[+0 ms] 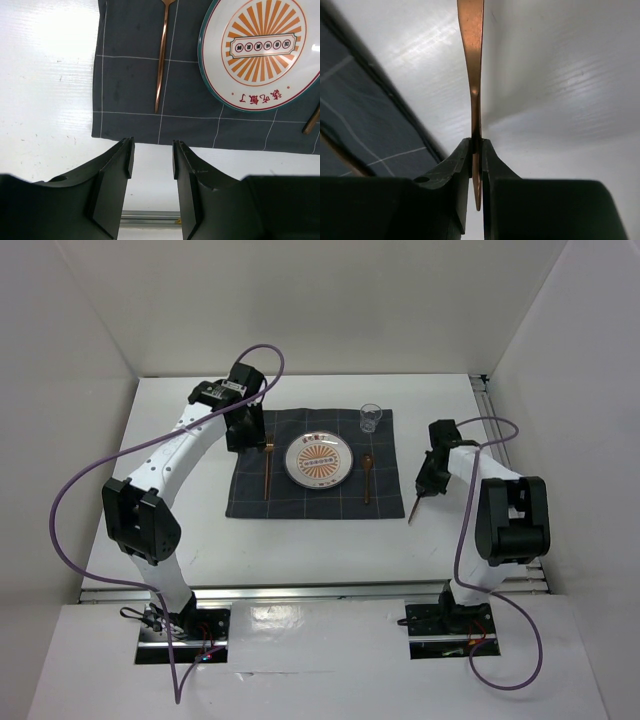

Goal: Set the dinner table for one person

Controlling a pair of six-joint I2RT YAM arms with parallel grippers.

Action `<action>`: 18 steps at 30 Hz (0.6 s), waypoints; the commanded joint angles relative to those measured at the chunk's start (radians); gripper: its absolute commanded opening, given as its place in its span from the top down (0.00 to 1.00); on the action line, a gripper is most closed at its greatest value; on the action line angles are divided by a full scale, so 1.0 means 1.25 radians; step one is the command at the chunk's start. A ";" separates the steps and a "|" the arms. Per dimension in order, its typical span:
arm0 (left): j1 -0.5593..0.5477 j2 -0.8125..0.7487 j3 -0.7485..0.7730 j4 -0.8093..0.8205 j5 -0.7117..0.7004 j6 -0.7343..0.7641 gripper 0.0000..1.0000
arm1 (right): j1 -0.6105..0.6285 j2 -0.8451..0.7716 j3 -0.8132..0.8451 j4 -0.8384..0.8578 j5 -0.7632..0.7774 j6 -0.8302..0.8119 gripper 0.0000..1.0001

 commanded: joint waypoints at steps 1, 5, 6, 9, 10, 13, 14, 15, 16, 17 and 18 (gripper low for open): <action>0.004 -0.035 0.038 -0.002 -0.008 0.013 0.47 | 0.019 -0.050 0.117 -0.017 0.023 -0.029 1.00; 0.004 -0.035 0.038 -0.010 -0.008 0.013 0.47 | 0.085 0.028 0.248 -0.082 -0.013 -0.091 1.00; 0.004 -0.035 0.038 -0.010 -0.008 0.013 0.47 | 0.103 0.045 0.270 -0.092 -0.013 -0.100 1.00; 0.011 -0.035 0.038 -0.010 -0.008 0.013 0.47 | 0.161 0.096 0.326 -0.099 -0.002 -0.126 1.00; 0.011 -0.035 0.038 -0.018 -0.008 0.013 0.47 | 0.180 0.120 0.345 -0.089 -0.009 -0.126 1.00; 0.011 -0.043 0.030 -0.018 -0.016 0.013 0.47 | 0.205 0.177 0.379 -0.088 -0.009 -0.126 1.00; 0.011 -0.051 0.021 -0.018 -0.016 0.021 0.47 | 0.205 0.191 0.379 -0.088 -0.009 -0.126 1.00; 0.011 -0.051 0.021 -0.018 -0.016 0.021 0.47 | 0.212 0.217 0.387 -0.080 -0.009 -0.133 1.00; 0.011 -0.060 0.013 -0.018 -0.016 0.021 0.47 | 0.213 0.228 0.387 -0.080 -0.016 -0.133 1.00; 0.011 -0.060 0.013 -0.018 -0.016 0.021 0.47 | 0.220 0.239 0.395 -0.080 -0.016 -0.133 1.00; 0.011 -0.060 0.013 -0.018 -0.016 0.021 0.47 | 0.220 0.249 0.395 -0.080 -0.016 -0.123 1.00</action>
